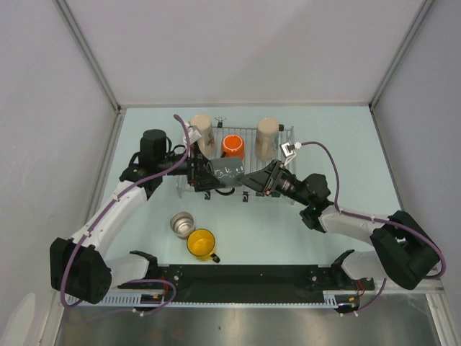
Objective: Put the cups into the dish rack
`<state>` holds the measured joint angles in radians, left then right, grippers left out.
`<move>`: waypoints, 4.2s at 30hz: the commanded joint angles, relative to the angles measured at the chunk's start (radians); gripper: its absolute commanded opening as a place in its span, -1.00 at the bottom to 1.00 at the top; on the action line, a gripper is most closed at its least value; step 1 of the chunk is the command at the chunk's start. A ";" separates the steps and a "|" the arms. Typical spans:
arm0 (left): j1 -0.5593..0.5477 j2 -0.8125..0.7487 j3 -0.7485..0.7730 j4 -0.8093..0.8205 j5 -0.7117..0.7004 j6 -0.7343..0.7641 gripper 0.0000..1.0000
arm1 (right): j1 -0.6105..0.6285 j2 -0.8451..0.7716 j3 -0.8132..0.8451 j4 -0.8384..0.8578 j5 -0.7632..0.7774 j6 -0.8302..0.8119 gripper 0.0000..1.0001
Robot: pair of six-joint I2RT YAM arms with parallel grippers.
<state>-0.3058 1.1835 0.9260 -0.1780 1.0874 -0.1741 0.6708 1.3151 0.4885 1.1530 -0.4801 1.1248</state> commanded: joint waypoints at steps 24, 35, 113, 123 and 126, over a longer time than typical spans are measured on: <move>-0.297 0.442 0.702 -0.541 -0.608 0.454 -0.99 | -0.266 -0.683 0.085 -0.980 0.089 -0.384 0.58; -0.420 0.760 1.019 -0.753 -0.853 0.516 -0.99 | -0.277 -0.844 0.055 -1.093 0.233 -0.408 0.55; -0.030 -0.355 -0.072 -0.397 -0.839 0.512 1.00 | 0.768 0.205 0.712 -1.444 0.735 -0.838 0.35; 0.160 -0.303 -0.088 -0.362 -0.705 0.495 1.00 | 0.833 0.435 0.832 -1.474 0.726 -0.836 0.30; 0.200 -0.297 -0.084 -0.365 -0.673 0.496 1.00 | 0.828 0.469 0.846 -1.461 0.707 -0.835 0.29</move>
<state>-0.1562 0.8852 0.8379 -0.5842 0.3309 0.3367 1.5074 1.7473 1.2774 -0.3080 0.2298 0.3012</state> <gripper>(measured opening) 0.996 0.652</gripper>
